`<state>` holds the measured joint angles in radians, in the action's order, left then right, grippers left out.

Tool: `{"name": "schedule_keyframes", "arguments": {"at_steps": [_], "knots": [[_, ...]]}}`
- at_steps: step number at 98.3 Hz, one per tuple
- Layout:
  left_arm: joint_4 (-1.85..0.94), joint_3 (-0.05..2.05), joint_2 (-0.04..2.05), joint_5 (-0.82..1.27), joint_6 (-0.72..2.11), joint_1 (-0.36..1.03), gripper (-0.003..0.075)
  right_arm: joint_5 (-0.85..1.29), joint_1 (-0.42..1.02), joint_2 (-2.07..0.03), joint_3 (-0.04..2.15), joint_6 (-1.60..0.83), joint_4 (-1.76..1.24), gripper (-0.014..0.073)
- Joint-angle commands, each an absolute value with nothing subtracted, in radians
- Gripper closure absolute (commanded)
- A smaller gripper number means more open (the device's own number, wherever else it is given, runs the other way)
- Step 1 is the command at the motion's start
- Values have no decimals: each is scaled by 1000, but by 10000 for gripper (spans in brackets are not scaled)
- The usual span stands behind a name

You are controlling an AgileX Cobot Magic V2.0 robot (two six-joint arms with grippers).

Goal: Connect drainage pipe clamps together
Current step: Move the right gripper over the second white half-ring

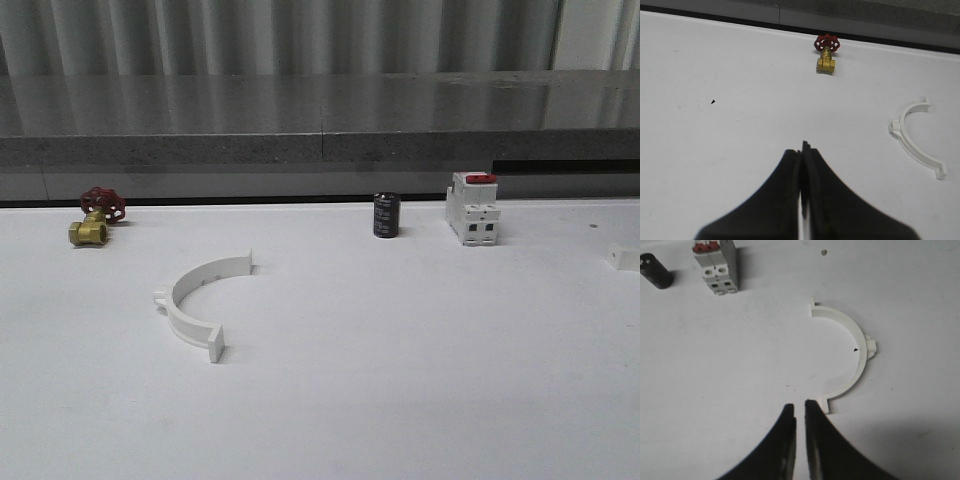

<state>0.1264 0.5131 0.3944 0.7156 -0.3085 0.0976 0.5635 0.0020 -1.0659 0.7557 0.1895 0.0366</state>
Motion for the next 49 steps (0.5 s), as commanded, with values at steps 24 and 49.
{"name": "schedule_keyframes", "arguments": {"at_steps": [24, 49], "knots": [[129, 538, 400, 645, -307, 97, 741, 527, -4, -1147, 813, 184, 38, 52], [129, 538, 400, 645, -307, 97, 741, 603, -73, -1321, 955, 91, 32, 74]]}}
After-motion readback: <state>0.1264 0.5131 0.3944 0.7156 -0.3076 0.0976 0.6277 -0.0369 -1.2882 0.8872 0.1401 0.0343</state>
